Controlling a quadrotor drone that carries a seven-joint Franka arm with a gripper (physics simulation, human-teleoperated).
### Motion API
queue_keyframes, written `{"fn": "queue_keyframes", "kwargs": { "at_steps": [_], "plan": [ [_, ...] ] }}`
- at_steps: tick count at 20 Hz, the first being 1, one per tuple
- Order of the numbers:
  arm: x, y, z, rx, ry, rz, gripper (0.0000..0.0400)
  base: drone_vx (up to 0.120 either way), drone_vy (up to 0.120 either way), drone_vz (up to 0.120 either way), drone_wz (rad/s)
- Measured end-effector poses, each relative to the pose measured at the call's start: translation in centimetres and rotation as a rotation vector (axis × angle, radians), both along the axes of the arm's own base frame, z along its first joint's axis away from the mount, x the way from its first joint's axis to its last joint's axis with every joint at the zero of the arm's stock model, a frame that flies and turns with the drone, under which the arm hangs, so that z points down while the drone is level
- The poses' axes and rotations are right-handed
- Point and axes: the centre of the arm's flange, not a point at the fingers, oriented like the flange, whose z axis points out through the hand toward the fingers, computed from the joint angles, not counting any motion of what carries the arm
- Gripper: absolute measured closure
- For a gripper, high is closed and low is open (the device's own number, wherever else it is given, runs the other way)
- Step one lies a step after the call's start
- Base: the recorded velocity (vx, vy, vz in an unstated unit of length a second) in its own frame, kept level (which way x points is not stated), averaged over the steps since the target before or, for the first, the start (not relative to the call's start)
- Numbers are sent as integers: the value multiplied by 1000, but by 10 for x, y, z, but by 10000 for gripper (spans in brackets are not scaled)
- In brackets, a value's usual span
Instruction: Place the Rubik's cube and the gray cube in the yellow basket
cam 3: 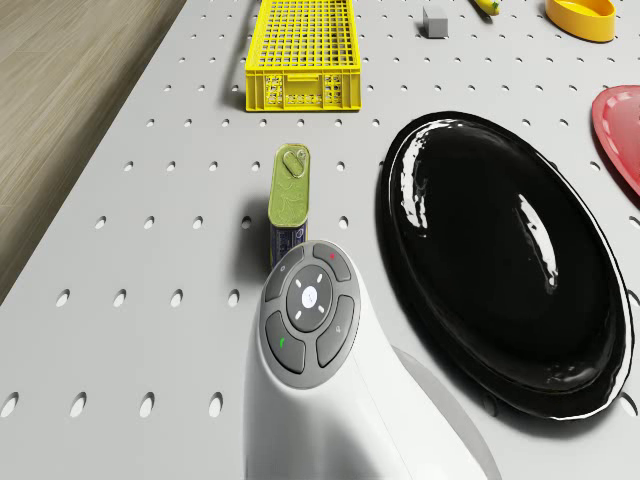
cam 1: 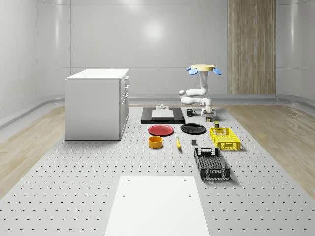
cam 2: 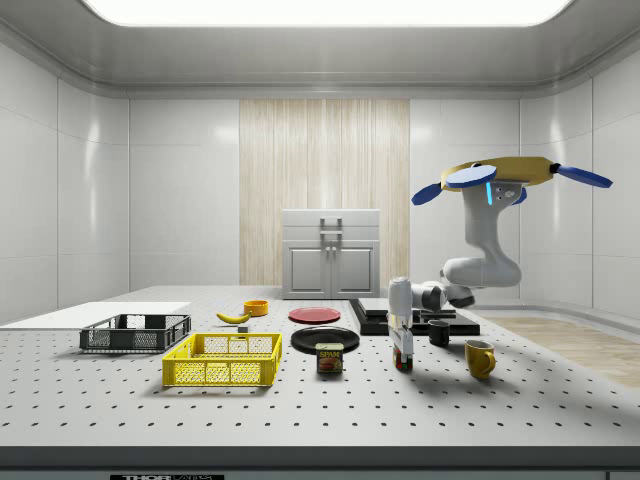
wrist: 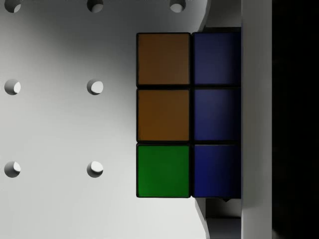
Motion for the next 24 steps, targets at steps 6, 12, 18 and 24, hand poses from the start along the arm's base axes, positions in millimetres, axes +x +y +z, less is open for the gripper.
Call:
{"fn": "queue_keyframes", "kwargs": {
  "at_steps": [6, 12, 18, 24],
  "plan": [
    [0, 0, -20, 0, 0, 0, 75, 0, 0, 80, 0],
    [0, 0, -32, 0, 0, 0, 75, 0, 0, 120, 0],
    [0, 0, -36, 0, 0, 0, 75, 33, 0, 120, 0],
    [0, 0, -37, 0, 0, 0, 75, 120, 0, 53, 0]
  ]
}}
